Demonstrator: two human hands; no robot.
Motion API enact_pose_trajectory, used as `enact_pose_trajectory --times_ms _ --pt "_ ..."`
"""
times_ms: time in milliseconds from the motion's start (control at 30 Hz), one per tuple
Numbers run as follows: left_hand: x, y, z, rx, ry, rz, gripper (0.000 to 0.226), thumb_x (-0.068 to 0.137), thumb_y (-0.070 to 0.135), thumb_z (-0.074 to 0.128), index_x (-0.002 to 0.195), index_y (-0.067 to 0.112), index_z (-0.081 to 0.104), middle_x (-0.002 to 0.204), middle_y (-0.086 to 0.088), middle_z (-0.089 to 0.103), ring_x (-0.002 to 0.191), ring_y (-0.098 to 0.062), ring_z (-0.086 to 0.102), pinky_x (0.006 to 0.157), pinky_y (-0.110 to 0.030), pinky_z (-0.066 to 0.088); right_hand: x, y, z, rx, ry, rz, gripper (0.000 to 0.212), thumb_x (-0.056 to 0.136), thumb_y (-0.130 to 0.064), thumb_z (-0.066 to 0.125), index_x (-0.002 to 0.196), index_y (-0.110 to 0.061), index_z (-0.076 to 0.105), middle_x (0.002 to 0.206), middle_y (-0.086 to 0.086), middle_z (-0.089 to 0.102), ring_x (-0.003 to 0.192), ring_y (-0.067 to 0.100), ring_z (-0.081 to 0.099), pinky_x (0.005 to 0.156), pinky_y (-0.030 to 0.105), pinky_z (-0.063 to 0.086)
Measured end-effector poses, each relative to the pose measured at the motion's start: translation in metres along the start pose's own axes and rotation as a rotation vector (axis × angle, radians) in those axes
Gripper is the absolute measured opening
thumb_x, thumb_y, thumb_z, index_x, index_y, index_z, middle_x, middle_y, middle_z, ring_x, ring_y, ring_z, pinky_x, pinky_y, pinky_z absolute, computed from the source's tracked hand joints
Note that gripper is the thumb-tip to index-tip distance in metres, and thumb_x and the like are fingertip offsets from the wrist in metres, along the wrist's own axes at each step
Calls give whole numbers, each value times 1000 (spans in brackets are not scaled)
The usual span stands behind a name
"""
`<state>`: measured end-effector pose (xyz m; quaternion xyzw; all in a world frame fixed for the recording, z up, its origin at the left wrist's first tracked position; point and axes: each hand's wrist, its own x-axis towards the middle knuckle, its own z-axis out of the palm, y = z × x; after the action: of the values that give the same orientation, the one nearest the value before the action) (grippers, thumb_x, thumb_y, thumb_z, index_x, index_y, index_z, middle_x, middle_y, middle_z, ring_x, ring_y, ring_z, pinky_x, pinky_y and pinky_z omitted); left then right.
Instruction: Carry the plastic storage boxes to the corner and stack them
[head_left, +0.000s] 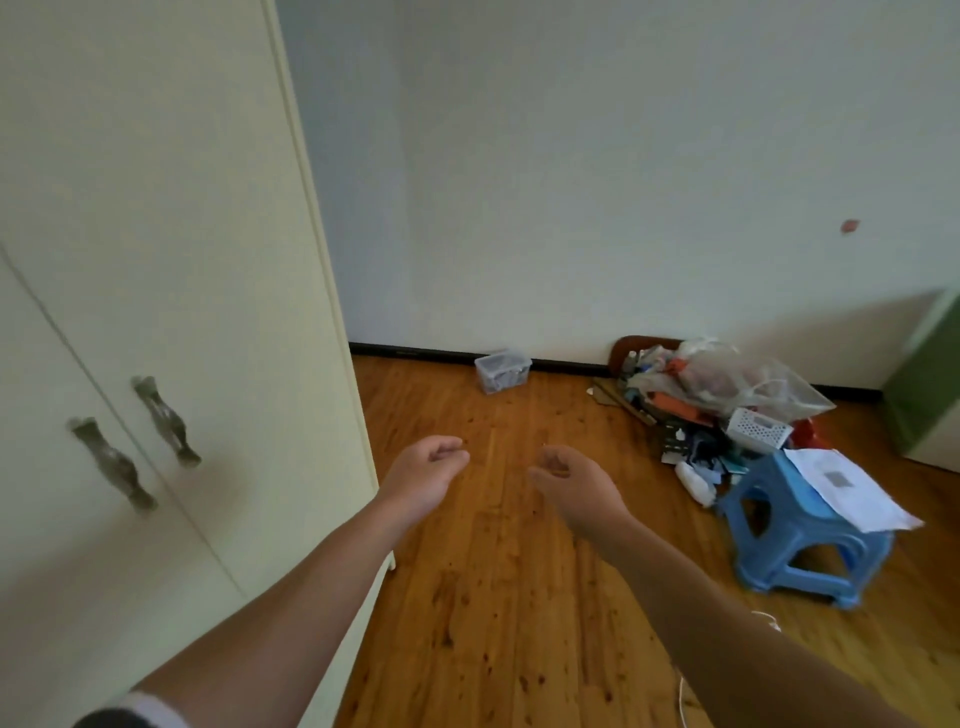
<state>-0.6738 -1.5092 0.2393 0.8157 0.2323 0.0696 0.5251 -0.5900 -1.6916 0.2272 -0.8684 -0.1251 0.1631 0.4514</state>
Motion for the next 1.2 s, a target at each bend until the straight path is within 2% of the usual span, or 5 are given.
enact_pose_trajectory --times_ms 400,600,900,1033,1200 --pt "209 75 98 -27 -30 -30 30 93 36 58 122 28 61 115 7 60 104 -10 54 81 -25 42 197 26 -109 15 66 20 50 91 -39 61 138 -30 47 130 -8 57 76 -7 50 52 9 36" --pt "298 115 141 -48 -3 -14 27 91 35 61 118 28 63 105 10 61 93 -5 56 66 -16 39 289 34 -163 14 71 -23 50 93 -37 60 140 -26 46 135 -4 55 102 4 49 76 20 41" --pt "416 134 168 -30 2 -6 28 91 34 61 117 26 65 110 7 63 103 -11 58 74 -21 41 402 25 -178 41 47 -25 51 94 -35 59 142 -24 45 137 -4 53 105 5 50 66 15 40" --pt "480 140 172 -52 3 -5 26 92 33 60 116 25 64 111 6 63 100 -11 58 68 -18 40 462 18 -187 23 64 -30 50 95 -36 57 142 -24 45 138 -3 53 120 14 52 85 25 44" --pt "588 160 168 -77 -7 7 26 92 29 60 116 21 65 110 5 61 100 -10 55 68 -16 38 566 -5 -194 -26 78 -24 51 95 -38 57 142 -25 44 138 -4 53 116 12 53 80 21 42"
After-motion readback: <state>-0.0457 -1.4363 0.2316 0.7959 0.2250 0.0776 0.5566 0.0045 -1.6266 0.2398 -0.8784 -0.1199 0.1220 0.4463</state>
